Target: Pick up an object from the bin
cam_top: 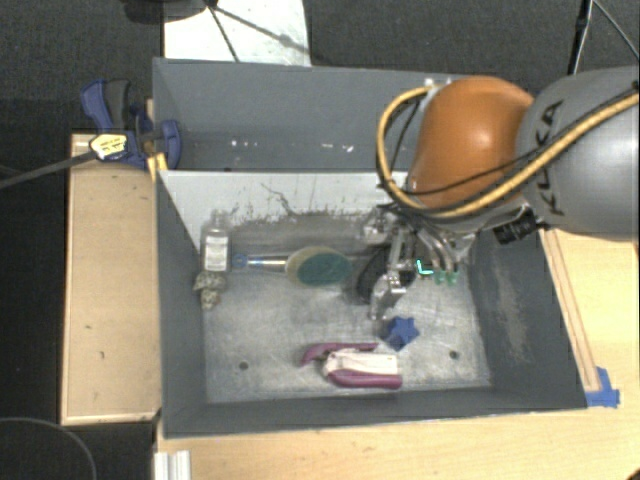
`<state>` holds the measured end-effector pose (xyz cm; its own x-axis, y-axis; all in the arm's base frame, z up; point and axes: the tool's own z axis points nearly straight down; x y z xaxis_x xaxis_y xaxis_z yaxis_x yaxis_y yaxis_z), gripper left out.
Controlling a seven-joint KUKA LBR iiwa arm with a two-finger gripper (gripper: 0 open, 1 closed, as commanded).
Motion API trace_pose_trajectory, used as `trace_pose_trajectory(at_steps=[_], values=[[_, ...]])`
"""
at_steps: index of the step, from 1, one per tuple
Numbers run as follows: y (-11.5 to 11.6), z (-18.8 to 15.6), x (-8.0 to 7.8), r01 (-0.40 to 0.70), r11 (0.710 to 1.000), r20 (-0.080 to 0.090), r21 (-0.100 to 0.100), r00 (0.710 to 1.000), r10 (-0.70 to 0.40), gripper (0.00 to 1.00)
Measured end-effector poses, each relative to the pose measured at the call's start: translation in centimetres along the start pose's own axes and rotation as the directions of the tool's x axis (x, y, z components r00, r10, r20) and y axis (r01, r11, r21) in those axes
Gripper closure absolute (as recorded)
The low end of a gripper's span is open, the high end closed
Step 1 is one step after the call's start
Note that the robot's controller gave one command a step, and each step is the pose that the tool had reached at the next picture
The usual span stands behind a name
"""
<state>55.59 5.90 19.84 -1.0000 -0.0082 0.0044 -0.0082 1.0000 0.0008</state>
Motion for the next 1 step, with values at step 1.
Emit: trace_pose_trajectory(at_steps=[1], values=[[-4.54, 11.51, 0.67, -0.094, 0.996, 0.007, 0.000, 0.996, 0.094, 0.00]])
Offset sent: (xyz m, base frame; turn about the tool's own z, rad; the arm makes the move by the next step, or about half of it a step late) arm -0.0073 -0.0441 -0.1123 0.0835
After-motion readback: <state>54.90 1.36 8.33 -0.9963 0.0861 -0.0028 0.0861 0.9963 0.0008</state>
